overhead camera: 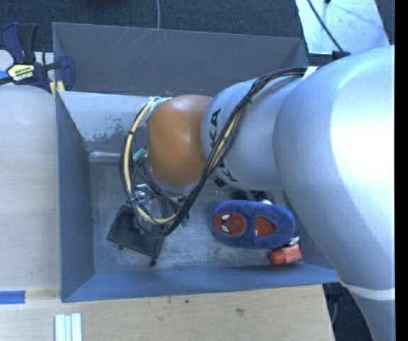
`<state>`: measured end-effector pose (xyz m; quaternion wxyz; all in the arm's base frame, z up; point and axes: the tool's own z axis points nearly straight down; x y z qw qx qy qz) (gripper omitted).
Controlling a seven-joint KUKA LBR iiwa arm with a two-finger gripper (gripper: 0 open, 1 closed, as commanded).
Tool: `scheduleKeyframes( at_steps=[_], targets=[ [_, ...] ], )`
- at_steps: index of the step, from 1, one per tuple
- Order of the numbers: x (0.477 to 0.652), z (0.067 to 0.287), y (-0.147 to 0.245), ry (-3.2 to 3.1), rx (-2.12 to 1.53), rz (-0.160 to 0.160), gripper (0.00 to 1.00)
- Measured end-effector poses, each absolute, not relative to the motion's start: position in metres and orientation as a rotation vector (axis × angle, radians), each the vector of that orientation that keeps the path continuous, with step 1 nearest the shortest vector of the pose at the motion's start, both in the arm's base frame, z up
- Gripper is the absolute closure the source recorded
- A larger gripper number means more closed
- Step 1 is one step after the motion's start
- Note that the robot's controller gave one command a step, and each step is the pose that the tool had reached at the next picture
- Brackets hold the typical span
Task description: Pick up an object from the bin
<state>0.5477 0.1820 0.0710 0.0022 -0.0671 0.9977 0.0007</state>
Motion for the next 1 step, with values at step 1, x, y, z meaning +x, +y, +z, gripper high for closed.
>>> scheduleKeyframes(
  at_steps=[1],
  targets=[
    [0.539, 0.2023, 0.2096, 3.119, -0.263, 0.006, 1.0]
  ],
)
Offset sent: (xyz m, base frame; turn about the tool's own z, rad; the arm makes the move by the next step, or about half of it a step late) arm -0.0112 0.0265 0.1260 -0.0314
